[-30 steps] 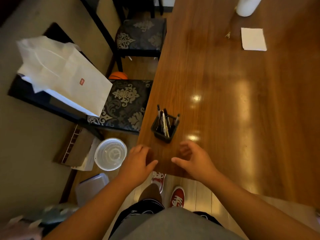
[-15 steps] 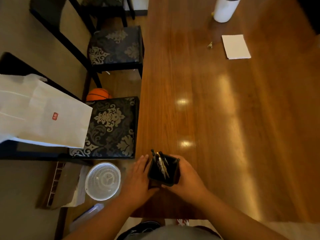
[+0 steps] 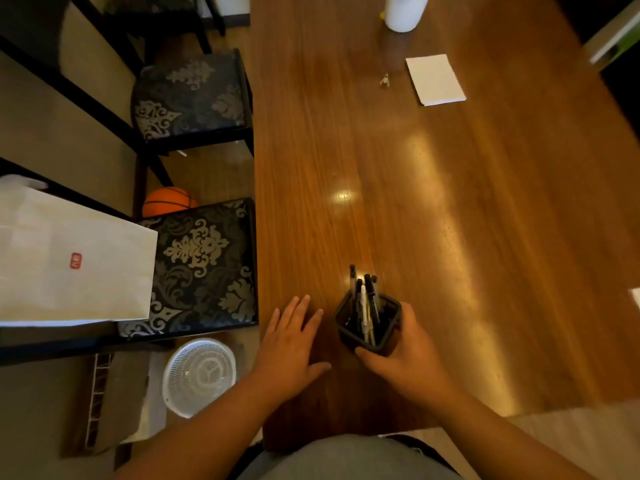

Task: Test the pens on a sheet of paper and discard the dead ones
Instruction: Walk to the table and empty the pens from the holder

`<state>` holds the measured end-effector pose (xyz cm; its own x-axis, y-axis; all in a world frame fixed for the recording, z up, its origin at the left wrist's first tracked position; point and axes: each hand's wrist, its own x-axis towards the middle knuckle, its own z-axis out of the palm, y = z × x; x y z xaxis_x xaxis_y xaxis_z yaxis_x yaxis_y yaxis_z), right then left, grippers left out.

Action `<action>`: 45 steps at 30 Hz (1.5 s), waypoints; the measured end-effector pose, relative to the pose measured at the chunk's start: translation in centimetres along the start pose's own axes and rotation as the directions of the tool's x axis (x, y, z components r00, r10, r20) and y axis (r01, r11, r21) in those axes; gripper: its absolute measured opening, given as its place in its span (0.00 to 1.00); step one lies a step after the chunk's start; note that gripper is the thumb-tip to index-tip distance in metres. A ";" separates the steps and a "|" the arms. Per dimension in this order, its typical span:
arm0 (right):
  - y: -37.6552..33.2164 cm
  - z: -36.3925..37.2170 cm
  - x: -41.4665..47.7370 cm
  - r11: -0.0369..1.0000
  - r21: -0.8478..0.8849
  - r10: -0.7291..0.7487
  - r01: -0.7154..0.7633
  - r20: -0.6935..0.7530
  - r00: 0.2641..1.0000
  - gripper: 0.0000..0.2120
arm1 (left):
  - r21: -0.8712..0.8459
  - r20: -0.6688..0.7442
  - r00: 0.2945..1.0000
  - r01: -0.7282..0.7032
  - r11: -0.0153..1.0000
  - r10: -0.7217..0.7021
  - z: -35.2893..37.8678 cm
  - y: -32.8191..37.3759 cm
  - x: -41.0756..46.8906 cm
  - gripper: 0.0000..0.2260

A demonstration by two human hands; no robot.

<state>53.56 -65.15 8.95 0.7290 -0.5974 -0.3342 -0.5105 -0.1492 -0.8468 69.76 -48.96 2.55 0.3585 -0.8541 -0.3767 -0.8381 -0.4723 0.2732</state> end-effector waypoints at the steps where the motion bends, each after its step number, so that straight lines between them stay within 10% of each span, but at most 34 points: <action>1: 0.1 -0.6 -0.1 1.000 -0.002 0.020 -0.020 -0.030 0.999 0.35 | 0.011 0.002 1.000 -0.011 1.000 0.011 -0.2 0.3 0.6 0.43; 11: 1.0 -5.2 -0.2 0.918 -0.293 0.174 -0.268 -0.310 0.935 0.36 | 0.079 0.067 0.994 -0.096 0.992 0.091 -3.0 2.6 6.6 0.43; 45: -0.9 -10.2 4.6 0.459 -0.729 0.512 -0.507 -0.249 0.822 0.41 | 0.106 0.096 0.987 -0.140 0.984 0.130 -4.1 3.5 8.4 0.38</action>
<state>52.75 -75.83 12.40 0.2242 -0.7640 -0.6050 -0.9368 -0.3401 0.0822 71.55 -58.69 3.94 0.2053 -0.8833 -0.4215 -0.9188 -0.3223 0.2280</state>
